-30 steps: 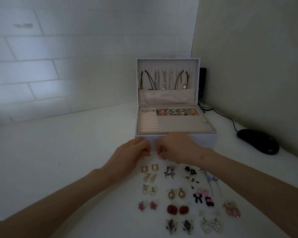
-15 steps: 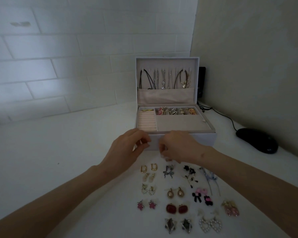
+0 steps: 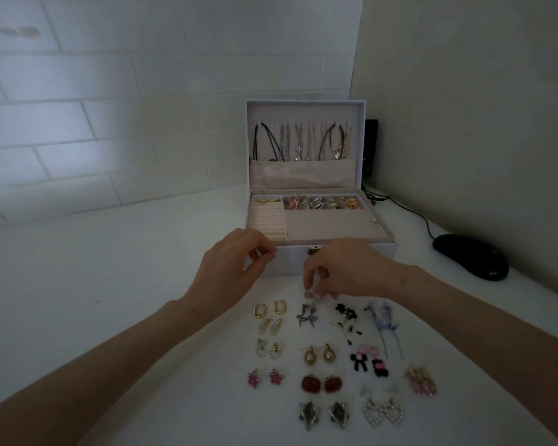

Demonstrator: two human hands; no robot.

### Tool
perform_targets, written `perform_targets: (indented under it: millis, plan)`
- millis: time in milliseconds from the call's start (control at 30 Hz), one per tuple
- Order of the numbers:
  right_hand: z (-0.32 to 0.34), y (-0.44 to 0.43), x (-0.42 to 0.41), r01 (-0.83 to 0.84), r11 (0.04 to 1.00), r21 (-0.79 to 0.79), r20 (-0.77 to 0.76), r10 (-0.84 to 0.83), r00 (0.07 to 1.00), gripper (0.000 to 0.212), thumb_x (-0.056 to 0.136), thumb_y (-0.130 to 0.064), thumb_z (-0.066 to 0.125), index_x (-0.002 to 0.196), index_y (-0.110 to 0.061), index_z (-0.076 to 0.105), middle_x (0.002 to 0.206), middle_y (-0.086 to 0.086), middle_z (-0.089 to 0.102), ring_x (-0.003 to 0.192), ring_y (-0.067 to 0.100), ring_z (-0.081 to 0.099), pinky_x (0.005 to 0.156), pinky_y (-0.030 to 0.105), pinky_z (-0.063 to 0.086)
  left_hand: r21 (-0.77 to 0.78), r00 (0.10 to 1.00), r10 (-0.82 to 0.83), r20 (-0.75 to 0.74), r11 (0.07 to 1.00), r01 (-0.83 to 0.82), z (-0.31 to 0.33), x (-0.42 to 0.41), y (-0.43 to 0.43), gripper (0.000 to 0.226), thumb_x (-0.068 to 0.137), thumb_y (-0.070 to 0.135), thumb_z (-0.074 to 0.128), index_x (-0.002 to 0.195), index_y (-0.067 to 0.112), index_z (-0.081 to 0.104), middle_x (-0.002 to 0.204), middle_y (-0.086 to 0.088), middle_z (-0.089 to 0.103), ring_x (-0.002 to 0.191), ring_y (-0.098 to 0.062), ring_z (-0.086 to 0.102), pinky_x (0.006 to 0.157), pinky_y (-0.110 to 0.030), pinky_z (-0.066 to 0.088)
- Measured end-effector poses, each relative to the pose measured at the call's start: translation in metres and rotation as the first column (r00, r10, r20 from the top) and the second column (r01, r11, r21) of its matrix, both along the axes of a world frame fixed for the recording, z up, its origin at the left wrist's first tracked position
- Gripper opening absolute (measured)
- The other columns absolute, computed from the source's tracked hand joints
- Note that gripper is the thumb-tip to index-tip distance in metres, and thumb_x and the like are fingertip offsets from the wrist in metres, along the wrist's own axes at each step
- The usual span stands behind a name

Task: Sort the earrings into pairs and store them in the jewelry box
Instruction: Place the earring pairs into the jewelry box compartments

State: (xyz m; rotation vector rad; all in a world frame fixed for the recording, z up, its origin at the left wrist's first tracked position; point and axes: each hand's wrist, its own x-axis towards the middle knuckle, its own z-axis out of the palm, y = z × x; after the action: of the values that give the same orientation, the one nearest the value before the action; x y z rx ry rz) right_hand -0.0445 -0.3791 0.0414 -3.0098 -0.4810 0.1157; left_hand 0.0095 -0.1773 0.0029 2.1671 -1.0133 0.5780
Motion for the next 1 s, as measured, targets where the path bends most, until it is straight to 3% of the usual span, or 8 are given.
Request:
perform_targets:
  millis: [300,400,500,600,733,867,933,1000]
  plan:
    - [-0.006,-0.001,0.005,-0.006,0.999,0.031,-0.035,0.007,0.999,0.011,0.083,-0.032,0.065,0.088,-0.023,0.070,0.070,-0.007,0.070,0.058,-0.006,0.048,0.063,0.013,0.036,-0.012,1.000,-0.009,-0.017,1.000,0.009,-0.001,-0.004,-0.003,0.009,0.084,0.021,0.057,0.088,0.019,0.065,0.080,0.013,0.058,0.072,-0.002,0.052,0.063,-0.021,0.044]
    - [-0.006,0.000,0.003,-0.038,0.999,0.001,0.002,0.038,0.999,0.011,0.084,-0.027,0.062,0.091,-0.022,0.068,0.071,-0.013,0.061,0.057,-0.005,0.044,0.058,0.008,0.030,-0.017,1.000,-0.011,-0.022,1.000,0.011,-0.002,-0.005,-0.004,0.012,0.083,0.024,0.056,0.088,0.018,0.065,0.081,0.012,0.059,0.073,-0.003,0.054,0.064,-0.026,0.049]
    - [-0.005,0.003,0.000,-0.067,0.998,-0.018,0.036,0.068,0.997,0.011,0.082,-0.028,0.062,0.091,-0.023,0.066,0.074,-0.016,0.052,0.060,0.000,0.044,0.056,0.012,0.031,-0.015,1.000,-0.017,-0.014,1.000,0.017,0.000,-0.005,-0.006,0.017,0.084,0.031,0.052,0.088,0.020,0.064,0.081,0.014,0.058,0.074,-0.002,0.053,0.065,-0.027,0.049]
    - [0.012,0.006,-0.002,-0.049,0.988,0.143,0.060,0.041,0.997,0.008,0.078,-0.023,0.064,0.085,-0.024,0.060,0.076,-0.014,0.055,0.069,0.004,0.051,0.064,0.020,0.042,-0.046,1.000,0.012,-0.008,0.999,-0.012,0.014,-0.002,-0.008,0.006,0.084,0.024,0.058,0.087,0.022,0.062,0.081,0.013,0.060,0.074,-0.003,0.054,0.066,-0.026,0.047]
    - [0.041,0.008,0.008,0.015,0.885,0.464,0.045,-0.040,0.998,0.013,0.075,-0.003,0.065,0.074,-0.012,0.055,0.071,-0.004,0.058,0.060,0.005,0.056,0.056,0.018,0.050,-0.111,0.983,0.117,-0.141,0.985,-0.133,0.037,0.016,-0.016,0.008,0.080,0.017,0.068,0.080,0.023,0.063,0.077,0.009,0.066,0.076,-0.011,0.060,0.071,-0.032,0.048]
    - [0.045,0.003,0.039,0.078,0.866,0.495,0.037,-0.111,0.993,0.019,0.073,0.002,0.068,0.066,-0.013,0.059,0.072,0.002,0.065,0.068,0.012,0.066,0.057,0.012,0.050,-0.090,0.918,0.175,-0.355,0.971,-0.220,0.049,0.050,-0.028,0.012,0.076,0.017,0.070,0.072,0.024,0.063,0.070,0.012,0.067,0.078,-0.010,0.065,0.081,-0.037,0.052]
    - [0.045,0.000,0.053,0.119,0.794,0.596,-0.040,-0.119,0.992,0.019,0.072,0.006,0.071,0.068,-0.010,0.061,0.065,0.003,0.064,0.055,0.010,0.065,0.057,0.020,0.056,-0.071,0.886,0.204,-0.415,0.964,-0.256,0.051,0.064,-0.031,0.015,0.076,0.017,0.070,0.069,0.026,0.061,0.071,0.010,0.068,0.082,-0.011,0.066,0.083,-0.037,0.052]
    - [0.046,0.000,0.067,0.140,0.775,0.616,-0.064,-0.128,0.990,0.014,0.073,0.004,0.073,0.073,-0.008,0.066,0.065,0.004,0.065,0.050,0.005,0.063,0.054,0.018,0.054,-0.054,0.854,0.235,-0.464,0.955,-0.292,0.050,0.076,-0.035,0.014,0.075,0.018,0.071,0.068,0.027,0.062,0.074,0.005,0.069,0.084,-0.015,0.066,0.082,-0.036,0.051]
